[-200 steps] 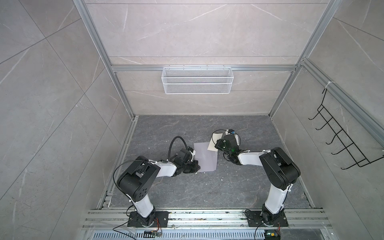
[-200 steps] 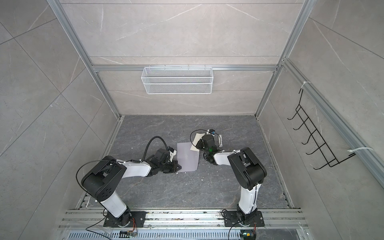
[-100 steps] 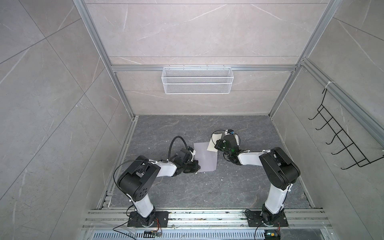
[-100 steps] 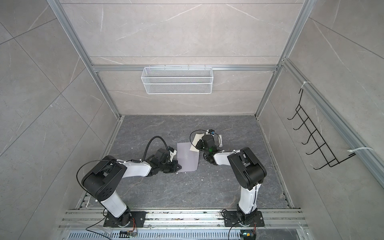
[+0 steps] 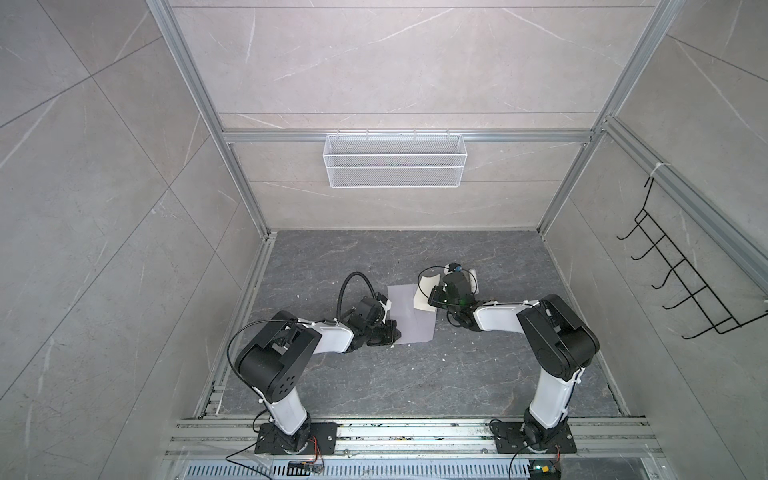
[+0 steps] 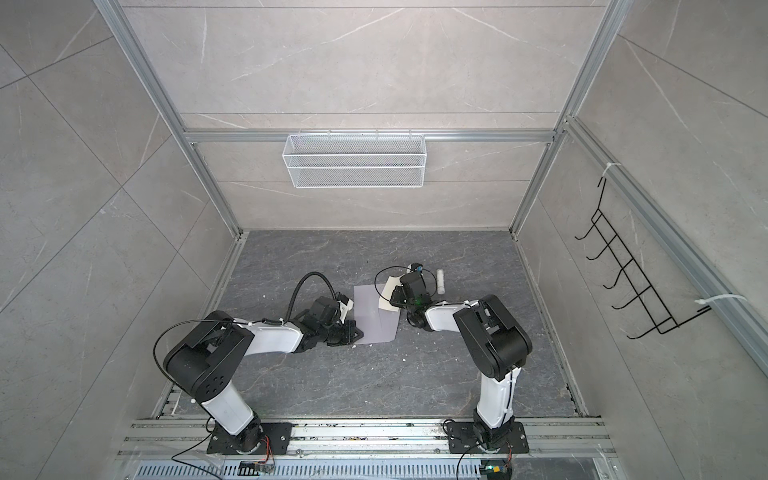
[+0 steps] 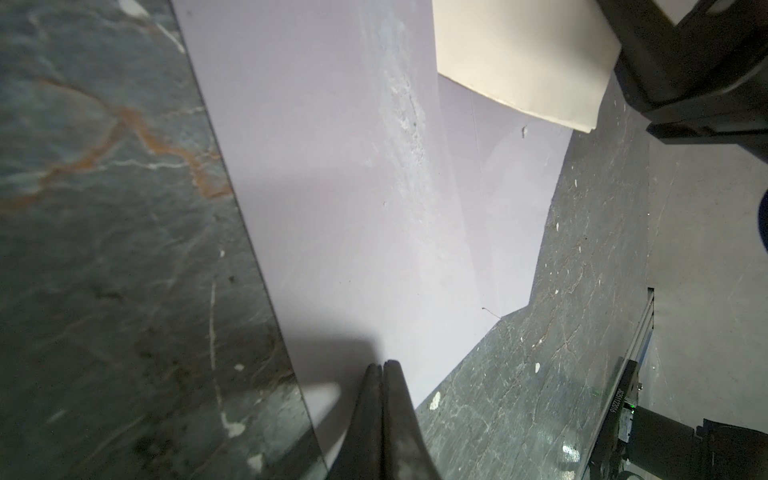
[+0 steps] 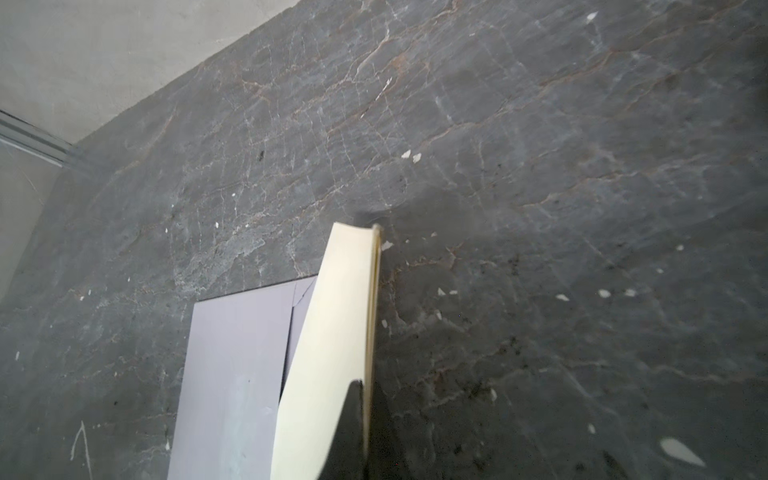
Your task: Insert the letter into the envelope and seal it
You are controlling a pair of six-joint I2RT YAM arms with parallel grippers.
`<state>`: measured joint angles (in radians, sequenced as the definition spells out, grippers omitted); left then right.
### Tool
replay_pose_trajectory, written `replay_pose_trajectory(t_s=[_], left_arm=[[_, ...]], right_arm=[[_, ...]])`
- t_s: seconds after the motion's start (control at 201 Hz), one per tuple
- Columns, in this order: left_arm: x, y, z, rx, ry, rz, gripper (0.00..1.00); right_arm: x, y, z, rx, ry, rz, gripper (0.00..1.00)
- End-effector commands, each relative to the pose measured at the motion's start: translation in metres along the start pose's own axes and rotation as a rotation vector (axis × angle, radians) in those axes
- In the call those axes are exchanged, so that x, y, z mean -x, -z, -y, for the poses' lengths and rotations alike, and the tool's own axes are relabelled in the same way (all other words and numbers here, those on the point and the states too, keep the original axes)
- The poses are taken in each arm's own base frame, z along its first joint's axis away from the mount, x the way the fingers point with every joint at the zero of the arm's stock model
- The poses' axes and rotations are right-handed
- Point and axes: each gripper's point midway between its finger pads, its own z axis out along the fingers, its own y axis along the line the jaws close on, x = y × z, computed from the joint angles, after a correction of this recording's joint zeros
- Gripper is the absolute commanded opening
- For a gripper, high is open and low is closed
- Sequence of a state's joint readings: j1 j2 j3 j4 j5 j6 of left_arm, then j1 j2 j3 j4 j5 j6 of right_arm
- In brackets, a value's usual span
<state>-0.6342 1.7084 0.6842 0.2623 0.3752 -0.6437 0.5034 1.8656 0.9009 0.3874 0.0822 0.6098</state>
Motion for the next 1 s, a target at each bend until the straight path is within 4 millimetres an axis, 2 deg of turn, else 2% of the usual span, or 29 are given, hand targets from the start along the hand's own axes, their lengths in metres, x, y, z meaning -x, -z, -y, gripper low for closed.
replay_pose_trajectory(t_s=[0.0, 0.991], left_arm=[[0.001, -0.005, -0.005, 0.020, -0.004, -0.008, 0.00], [-0.001, -0.006, -0.005, 0.015, 0.007, -0.007, 0.00]], right_arm=[[0.006, 0.006, -0.011, 0.014, 0.042, -0.005, 0.00], [-0.026, 0.024, -0.014, 0.028, 0.084, -0.063, 0.00]])
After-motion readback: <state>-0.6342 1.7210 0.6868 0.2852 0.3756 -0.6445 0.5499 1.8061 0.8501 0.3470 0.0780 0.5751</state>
